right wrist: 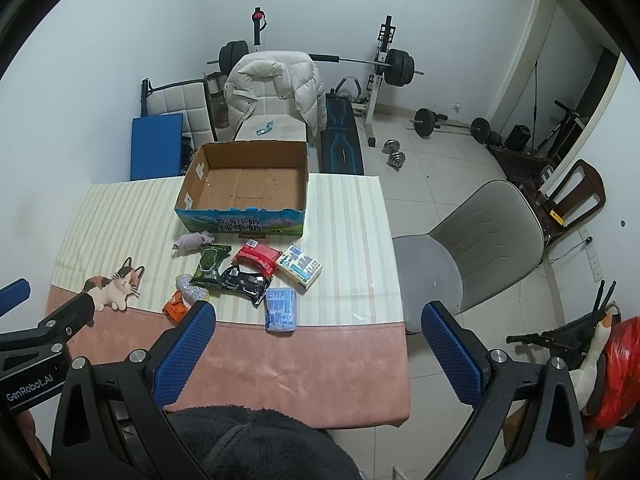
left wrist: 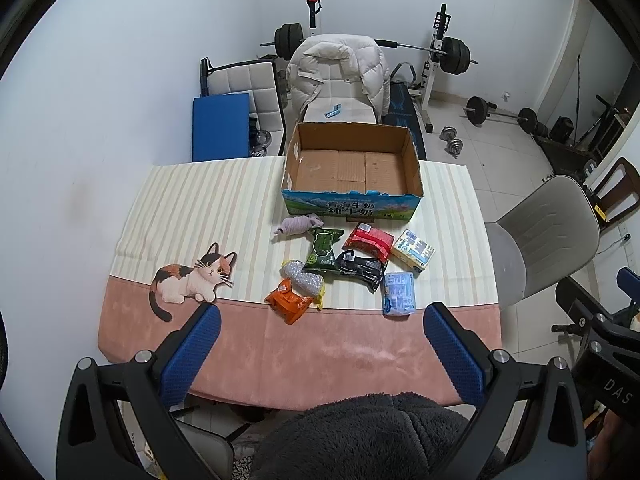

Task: Organize soft objects

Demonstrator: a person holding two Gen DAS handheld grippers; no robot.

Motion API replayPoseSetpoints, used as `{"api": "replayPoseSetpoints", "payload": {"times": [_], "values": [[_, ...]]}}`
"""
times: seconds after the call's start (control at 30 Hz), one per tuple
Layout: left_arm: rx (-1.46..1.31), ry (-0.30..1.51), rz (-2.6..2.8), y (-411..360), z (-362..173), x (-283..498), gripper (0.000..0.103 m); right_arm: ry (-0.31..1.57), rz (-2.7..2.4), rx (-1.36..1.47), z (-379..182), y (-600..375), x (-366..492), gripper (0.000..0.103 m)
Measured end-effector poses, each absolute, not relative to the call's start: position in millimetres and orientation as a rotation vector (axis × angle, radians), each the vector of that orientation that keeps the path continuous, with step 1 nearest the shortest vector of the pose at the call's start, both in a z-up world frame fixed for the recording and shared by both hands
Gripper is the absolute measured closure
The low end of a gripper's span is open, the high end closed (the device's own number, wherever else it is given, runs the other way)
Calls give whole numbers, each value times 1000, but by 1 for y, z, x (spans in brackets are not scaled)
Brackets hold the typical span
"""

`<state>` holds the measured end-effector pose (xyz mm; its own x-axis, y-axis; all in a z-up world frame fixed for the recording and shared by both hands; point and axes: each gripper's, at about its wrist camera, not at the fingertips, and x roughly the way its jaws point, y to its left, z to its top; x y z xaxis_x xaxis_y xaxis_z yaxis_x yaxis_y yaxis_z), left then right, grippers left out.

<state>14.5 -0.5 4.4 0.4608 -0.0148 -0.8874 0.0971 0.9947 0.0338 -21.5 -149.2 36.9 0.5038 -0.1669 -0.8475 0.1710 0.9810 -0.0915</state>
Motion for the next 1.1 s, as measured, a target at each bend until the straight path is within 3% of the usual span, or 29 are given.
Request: {"api": "replayPoseSetpoints", "payload": {"times": [1.1], "values": [[69,1079,-76,-6,7,26,0,1007,-197,4,44,-150,-10,0]]}}
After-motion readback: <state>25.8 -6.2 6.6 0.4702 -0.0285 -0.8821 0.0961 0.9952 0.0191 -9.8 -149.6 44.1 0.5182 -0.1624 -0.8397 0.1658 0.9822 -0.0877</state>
